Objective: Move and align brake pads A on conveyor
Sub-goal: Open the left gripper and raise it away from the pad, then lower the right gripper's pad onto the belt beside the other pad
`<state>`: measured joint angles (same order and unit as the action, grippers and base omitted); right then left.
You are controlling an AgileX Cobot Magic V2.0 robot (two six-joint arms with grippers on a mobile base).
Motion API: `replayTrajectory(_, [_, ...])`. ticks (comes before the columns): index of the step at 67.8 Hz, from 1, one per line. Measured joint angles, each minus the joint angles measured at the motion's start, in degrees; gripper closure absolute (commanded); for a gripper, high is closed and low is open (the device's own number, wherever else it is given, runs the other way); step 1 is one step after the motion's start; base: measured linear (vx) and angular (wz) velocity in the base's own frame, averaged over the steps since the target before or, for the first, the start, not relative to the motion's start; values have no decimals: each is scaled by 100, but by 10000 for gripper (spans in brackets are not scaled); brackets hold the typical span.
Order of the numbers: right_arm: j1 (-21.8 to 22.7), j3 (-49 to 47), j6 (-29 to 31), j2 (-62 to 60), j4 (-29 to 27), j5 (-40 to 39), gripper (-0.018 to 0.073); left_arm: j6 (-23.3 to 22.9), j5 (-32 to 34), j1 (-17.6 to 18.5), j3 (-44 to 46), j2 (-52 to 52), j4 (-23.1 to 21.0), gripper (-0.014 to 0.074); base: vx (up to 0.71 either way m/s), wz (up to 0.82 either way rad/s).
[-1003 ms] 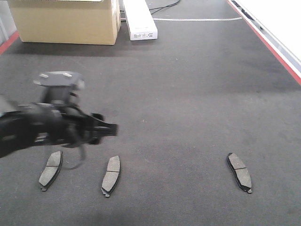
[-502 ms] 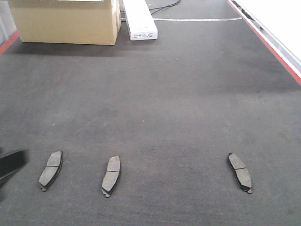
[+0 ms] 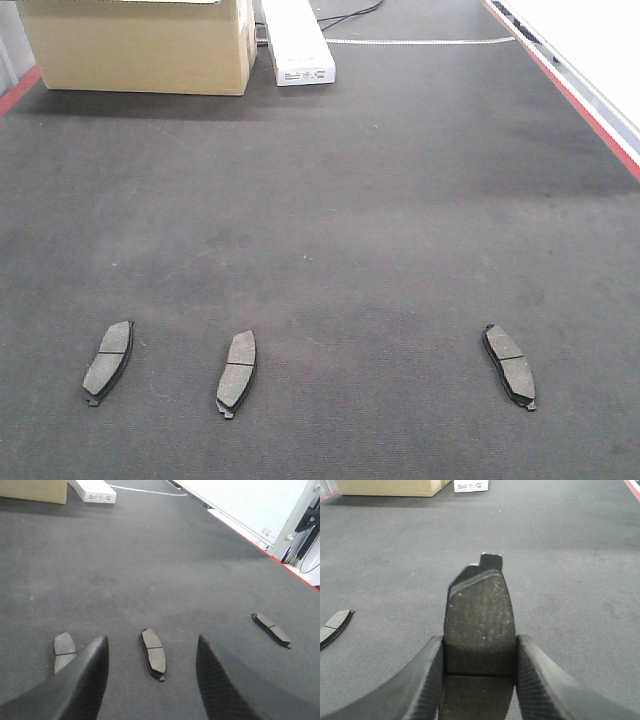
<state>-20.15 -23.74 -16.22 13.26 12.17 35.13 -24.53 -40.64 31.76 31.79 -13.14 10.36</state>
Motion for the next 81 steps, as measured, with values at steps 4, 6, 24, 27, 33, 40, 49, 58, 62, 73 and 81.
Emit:
replayTrajectory(4, [0,0,0,0,0,0,564,13,-34,0,0,0,0,225,0,0])
replayTrajectory(6, [0,0,0,0,0,0,564,13,-33,0,0,0,0,225,0,0])
replayTrajectory(24, [0,0,0,0,0,0,564,13,-35,0,0,0,-5,225,0,0])
replayTrajectory(27, [0,0,0,0,0,0,564,17,-35,0,0,0,-5,225,0,0])
replayTrajectory(33, [0,0,0,0,0,-6,564,17,-35,0,0,0,-5,225,0,0])
replayTrajectory(40, [0,0,0,0,0,-6,564,17,-35,0,0,0,-5,225,0,0])
replayTrajectory(49, [0,0,0,0,0,-6,564,17,-35,0,0,0,-5,225,0,0])
replayTrajectory(58, [0,0,-12,15,-223,5,564,17,-35,0,0,0,-5,225,0,0])
replayTrajectory(62, [0,-13,-12,158,-315,5,564,17,-35,0,0,0,-5,225,0,0])
replayTrajectory(73, [0,-346,-12,1101,-812,10,556,17,-39,0,0,0,-5,225,0,0])
replayTrajectory(81, [0,-816,-12,2206,-1070,5,552,17,-39,0,0,0,-5,225,0,0])
